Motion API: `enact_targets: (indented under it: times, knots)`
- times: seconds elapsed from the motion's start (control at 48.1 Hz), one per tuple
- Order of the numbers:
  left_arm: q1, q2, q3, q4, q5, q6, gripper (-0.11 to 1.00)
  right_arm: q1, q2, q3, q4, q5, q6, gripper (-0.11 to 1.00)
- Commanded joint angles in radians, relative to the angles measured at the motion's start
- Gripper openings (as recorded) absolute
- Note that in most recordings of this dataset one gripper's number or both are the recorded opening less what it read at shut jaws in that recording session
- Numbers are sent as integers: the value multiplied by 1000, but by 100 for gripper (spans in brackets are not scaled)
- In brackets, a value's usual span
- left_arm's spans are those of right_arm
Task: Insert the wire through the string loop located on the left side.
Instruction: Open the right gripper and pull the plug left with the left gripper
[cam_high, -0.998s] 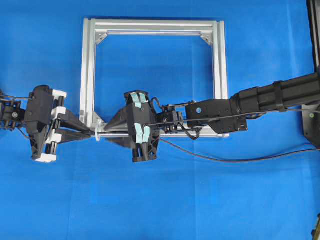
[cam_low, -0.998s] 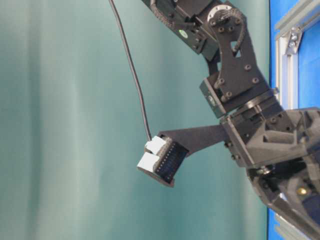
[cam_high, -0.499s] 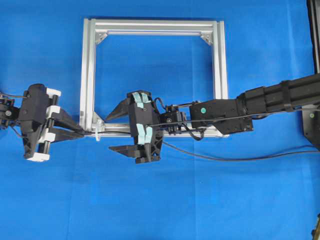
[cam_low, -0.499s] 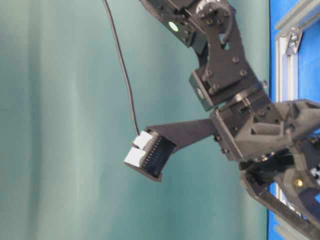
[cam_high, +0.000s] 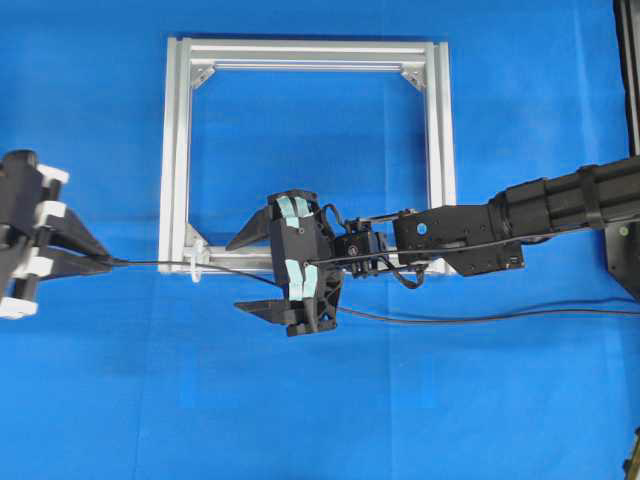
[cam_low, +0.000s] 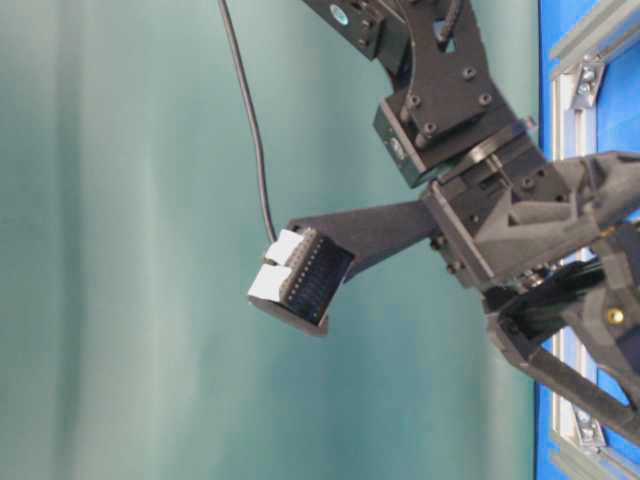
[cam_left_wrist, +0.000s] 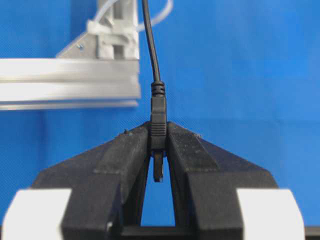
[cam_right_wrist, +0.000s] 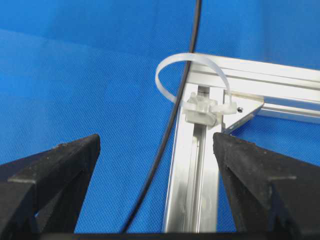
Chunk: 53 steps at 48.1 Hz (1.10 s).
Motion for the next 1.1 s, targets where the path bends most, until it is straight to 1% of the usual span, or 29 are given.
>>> enact_targets:
  times: [0.0, 0.104, 0.27, 0.333, 0.478, 0.582, 0.748, 0.873, 1.06, 1.081]
  knots:
    - [-9, -78, -14, 2, 98, -34, 8, 3, -43, -3, 3, -6, 2, 89]
    - [-8, -147, -17, 2, 167, -87, 8, 3, -44, -2, 3, -5, 2, 89]
    - [-8, -209, -26, 2, 367, -172, 8, 3, -44, 0, 3, -5, -2, 89]
    - [-8, -224, -26, 3, 393, -187, 8, 3, -46, 0, 3, -6, -2, 89]
    - [-8, -232, -23, 14, 371, -192, 8, 3, -46, 0, 2, -11, -3, 89]
    - [-8, -235, -23, 14, 337, -187, 8, 3, -46, -2, 2, -11, -3, 89]
    - [-8, -238, -26, 14, 324, -186, 8, 3, -49, 0, 0, -8, -3, 89]
    - [-8, -247, -29, 14, 291, -187, 8, 3, -58, 0, 2, -5, -2, 89]
    - [-8, -255, -23, 14, 290, -187, 9, 6, -66, 0, 3, -5, 0, 89]
    - [-8, -255, -23, 14, 291, -187, 10, 6, -66, 0, 3, -5, 0, 89]
